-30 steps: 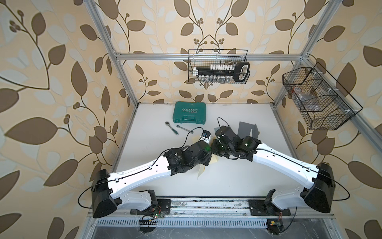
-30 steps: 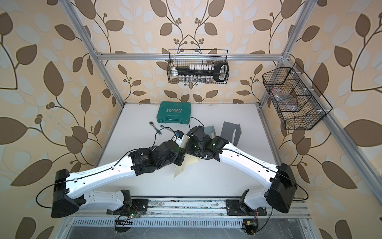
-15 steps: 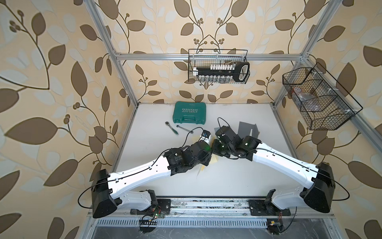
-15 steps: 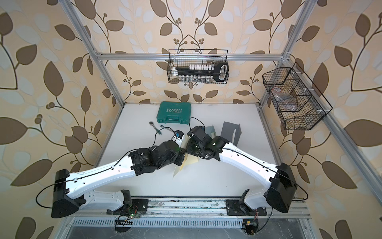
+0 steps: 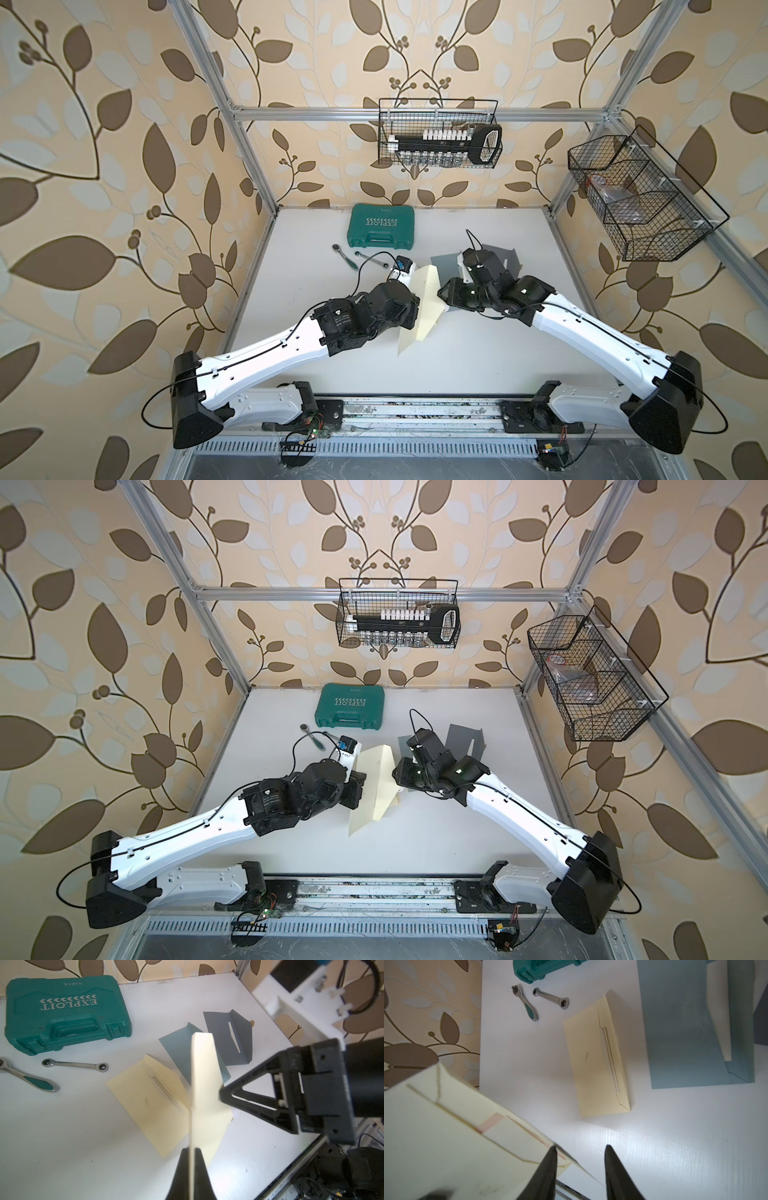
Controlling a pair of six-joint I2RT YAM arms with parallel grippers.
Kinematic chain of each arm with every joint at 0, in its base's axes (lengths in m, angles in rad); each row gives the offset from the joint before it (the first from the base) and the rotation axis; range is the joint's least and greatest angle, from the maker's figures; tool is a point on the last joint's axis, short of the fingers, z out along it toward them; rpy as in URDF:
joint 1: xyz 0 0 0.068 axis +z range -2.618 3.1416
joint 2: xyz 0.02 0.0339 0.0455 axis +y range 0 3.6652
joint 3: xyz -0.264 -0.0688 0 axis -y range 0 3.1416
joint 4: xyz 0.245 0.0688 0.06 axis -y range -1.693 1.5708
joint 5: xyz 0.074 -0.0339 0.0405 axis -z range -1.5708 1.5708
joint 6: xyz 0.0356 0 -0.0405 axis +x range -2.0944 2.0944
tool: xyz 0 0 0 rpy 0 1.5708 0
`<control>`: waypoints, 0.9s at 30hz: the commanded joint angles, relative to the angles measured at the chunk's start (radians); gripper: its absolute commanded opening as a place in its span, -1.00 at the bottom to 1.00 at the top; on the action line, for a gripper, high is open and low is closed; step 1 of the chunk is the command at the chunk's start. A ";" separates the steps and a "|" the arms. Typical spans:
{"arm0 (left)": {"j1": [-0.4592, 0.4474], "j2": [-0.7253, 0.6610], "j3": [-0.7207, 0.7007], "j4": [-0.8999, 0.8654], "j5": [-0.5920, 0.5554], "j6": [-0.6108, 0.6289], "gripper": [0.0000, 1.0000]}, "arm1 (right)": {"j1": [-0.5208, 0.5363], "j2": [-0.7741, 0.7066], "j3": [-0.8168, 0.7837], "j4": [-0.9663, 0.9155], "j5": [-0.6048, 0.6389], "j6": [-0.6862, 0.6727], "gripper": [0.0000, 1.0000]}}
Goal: Open the envelope
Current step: Open the envelope flap on the envelope, then place the envelope at the center of the board.
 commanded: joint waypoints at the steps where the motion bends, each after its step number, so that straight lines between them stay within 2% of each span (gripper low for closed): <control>1: 0.083 -0.066 -0.028 0.047 0.092 -0.093 -1.00 | 0.001 -0.129 -0.068 0.138 -0.086 -0.108 -0.04; 5: 0.181 -0.143 -0.080 0.112 0.185 -0.194 -1.00 | 0.001 -0.287 -0.206 0.253 0.008 -0.053 0.56; 8: 0.227 -0.189 -0.100 0.146 0.226 -0.262 -1.00 | 0.001 -0.333 -0.254 0.302 -0.017 -0.074 0.75; 11: 0.267 -0.224 -0.134 0.206 0.281 -0.333 -1.00 | 0.001 -0.314 -0.258 0.314 -0.079 -0.090 0.75; 17: 0.331 -0.254 -0.190 0.318 0.385 -0.451 -1.00 | 0.021 -0.257 -0.265 0.425 -0.230 -0.095 0.64; 22: 0.350 -0.255 -0.218 0.385 0.439 -0.497 -1.00 | 0.076 -0.244 -0.263 0.478 -0.232 -0.118 0.64; 27: 0.368 -0.251 -0.231 0.460 0.510 -0.508 -1.00 | 0.080 -0.229 -0.275 0.473 -0.189 -0.097 0.64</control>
